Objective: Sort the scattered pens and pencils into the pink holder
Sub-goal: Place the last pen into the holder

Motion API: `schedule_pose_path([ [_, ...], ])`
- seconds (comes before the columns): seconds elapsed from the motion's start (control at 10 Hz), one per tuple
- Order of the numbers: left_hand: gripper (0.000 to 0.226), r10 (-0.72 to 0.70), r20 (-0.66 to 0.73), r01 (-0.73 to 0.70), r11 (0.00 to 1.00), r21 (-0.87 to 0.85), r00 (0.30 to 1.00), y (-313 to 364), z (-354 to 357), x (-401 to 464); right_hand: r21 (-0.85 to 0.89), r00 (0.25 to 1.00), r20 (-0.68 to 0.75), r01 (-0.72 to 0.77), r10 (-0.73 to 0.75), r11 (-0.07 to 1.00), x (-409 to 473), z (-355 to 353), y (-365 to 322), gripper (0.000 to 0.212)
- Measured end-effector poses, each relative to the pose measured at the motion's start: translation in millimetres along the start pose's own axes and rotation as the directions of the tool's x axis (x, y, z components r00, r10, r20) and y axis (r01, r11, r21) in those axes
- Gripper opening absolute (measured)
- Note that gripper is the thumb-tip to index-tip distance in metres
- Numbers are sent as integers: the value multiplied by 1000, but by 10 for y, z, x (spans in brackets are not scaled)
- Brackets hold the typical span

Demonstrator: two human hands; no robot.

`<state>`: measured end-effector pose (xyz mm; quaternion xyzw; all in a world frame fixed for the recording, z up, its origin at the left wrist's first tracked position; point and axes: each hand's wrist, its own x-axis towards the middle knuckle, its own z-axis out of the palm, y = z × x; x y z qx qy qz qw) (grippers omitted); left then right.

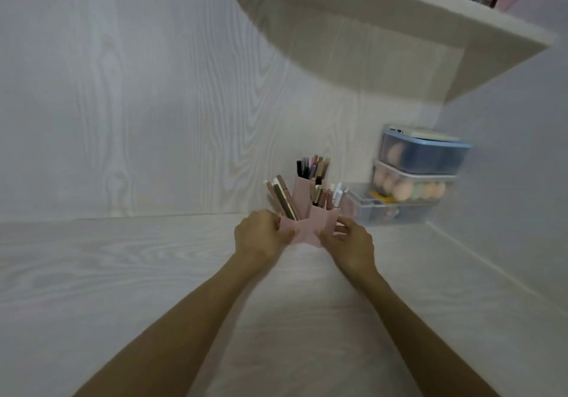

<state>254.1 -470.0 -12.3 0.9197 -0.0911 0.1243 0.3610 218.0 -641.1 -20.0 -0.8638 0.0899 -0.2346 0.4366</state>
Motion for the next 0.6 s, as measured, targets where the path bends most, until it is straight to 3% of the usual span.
schedule_pose_path([
  [0.2, 34, -9, -23, 9, 1000, -8, 1000, 162, 303, 288, 54, 982, -141, -122, 129, 991, 265, 29, 157, 39],
  [0.4, 36, -26, -12, 26, 999, 18, 1000, 232, 493, 449, 25, 965, -215, -148, 150, 989, 350, 50, 238, 43],
  [0.5, 40, -66, 33, 69, 994, -85, 997, 220, 523, 439, 35, 968, -195, -157, 160, 987, 341, 29, 237, 45],
  [0.6, 63, -19, 212, 87, 945, -315, 977, 176, 490, 209, 42, 985, -61, -156, 159, 987, 301, -45, 218, 55],
])
